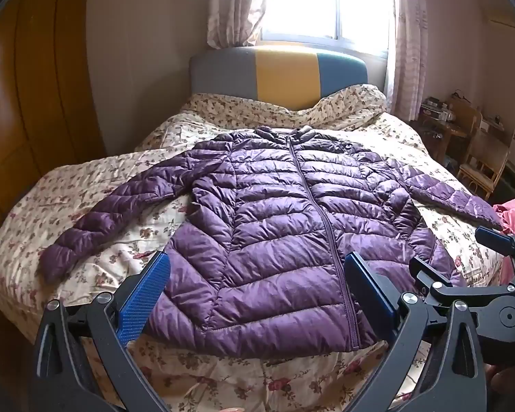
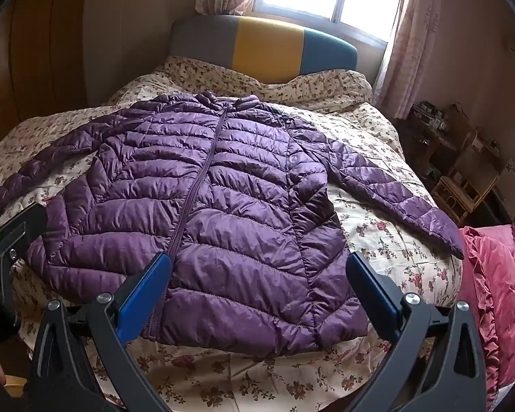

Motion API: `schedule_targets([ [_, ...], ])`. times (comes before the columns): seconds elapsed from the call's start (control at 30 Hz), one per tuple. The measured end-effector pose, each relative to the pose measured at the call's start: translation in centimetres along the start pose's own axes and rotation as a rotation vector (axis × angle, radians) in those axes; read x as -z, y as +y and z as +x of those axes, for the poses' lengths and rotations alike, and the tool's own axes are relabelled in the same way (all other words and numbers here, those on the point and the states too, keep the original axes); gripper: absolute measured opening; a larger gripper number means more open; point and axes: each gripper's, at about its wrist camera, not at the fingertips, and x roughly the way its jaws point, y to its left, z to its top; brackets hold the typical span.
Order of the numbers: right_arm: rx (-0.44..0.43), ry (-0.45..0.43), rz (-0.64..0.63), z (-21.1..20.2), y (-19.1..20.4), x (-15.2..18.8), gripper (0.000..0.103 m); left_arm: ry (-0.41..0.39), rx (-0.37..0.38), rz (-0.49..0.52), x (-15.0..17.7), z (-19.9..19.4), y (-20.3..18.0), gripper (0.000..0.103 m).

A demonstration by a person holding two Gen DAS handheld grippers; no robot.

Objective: Fold large clothes

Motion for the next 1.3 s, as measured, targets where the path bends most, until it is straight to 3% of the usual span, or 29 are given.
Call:
schedule_targets([
  [1.3, -0.006, 0.038, 0.005, 1.7, -0.2, 0.0, 0.101, 0.011, -0.011, -0.013, 1.5, 0.9, 0.7, 0.100],
])
